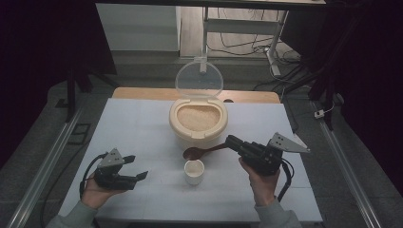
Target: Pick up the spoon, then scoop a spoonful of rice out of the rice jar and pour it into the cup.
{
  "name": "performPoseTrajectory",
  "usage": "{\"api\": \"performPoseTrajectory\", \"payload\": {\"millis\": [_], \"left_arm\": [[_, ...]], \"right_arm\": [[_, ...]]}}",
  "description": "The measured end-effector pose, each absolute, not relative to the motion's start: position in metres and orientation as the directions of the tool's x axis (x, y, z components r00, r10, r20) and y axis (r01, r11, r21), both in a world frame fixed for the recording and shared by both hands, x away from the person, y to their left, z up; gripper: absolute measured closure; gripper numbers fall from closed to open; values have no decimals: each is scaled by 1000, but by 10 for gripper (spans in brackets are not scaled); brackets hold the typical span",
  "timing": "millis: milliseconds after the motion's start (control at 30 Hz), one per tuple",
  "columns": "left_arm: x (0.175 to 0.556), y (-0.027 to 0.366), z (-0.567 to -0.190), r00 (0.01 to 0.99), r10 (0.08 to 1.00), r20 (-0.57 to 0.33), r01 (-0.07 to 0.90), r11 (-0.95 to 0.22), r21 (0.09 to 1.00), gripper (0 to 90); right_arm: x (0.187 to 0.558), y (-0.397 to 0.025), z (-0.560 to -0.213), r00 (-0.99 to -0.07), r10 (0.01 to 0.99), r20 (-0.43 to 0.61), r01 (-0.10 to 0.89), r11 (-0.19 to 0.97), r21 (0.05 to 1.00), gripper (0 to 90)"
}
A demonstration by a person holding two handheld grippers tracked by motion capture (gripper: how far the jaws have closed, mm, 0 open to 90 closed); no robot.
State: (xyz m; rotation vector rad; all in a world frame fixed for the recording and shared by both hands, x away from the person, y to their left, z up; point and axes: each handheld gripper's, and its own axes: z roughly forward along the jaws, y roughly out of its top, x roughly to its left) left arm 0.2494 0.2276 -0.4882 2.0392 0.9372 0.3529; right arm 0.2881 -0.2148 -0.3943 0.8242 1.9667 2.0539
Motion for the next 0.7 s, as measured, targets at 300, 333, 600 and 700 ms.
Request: {"api": "performPoseTrajectory", "payload": {"millis": [300,333,600,700], "left_arm": [[248,234,-493,668,738,-95,504,-355,788,219],[248,234,-493,667,739,-94,504,-355,787,220],[247,236,-496,669,738,-92,507,-362,782,219],[247,235,-496,667,739,-94,511,-363,779,219]], "right_arm": [[288,-219,-390,-827,497,263,230,-129,965,827],[288,-219,-390,-828,497,261,226,-131,965,827],[289,-224,-373,-830,500,248,181,-179,967,827],[293,-227,-365,-820,523,233,154,-190,970,827]]}}
